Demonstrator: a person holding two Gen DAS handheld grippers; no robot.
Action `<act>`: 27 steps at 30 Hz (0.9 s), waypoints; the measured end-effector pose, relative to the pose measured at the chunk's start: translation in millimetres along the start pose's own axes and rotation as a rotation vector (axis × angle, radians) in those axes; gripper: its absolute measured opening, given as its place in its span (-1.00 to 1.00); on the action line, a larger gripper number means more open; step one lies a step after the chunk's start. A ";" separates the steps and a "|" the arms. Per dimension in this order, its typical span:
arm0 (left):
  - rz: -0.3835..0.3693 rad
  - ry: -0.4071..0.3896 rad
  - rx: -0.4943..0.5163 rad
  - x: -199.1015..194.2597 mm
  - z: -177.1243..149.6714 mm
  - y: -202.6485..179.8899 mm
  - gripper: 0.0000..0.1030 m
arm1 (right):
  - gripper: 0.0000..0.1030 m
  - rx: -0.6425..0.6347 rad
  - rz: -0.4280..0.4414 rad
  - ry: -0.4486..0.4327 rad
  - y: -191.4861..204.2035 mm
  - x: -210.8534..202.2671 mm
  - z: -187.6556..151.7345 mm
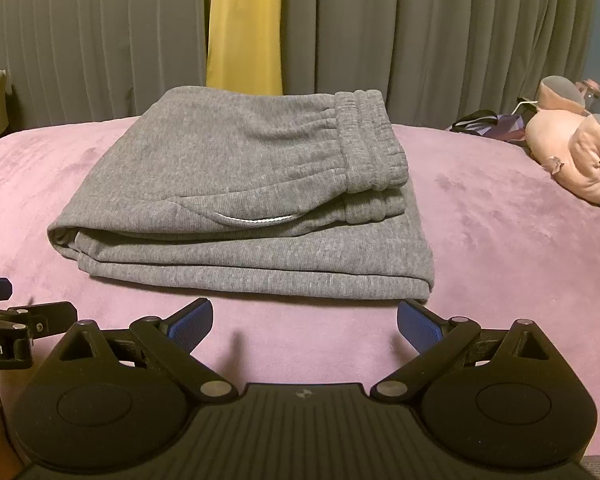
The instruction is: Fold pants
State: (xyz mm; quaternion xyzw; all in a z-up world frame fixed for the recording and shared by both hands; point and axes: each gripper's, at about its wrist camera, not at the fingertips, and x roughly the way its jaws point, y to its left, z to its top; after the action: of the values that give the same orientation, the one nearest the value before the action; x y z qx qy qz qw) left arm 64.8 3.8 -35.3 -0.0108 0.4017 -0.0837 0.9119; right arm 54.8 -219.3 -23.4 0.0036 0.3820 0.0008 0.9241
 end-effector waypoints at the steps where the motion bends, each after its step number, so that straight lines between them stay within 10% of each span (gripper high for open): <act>1: 0.000 -0.001 -0.002 -0.3 0.0 0.1 0.95 | 0.92 0.001 0.000 0.001 -0.1 0.1 0.0; 27: -0.002 -0.005 -0.017 -0.7 1.2 1.7 0.95 | 0.92 0.002 -0.001 0.004 1.0 0.0 -0.5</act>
State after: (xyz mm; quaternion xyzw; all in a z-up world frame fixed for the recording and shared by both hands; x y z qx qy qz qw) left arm 65.4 5.5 -34.1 -0.0192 0.4001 -0.0810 0.9127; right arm 54.4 -218.2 -23.7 0.0044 0.3837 0.0000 0.9235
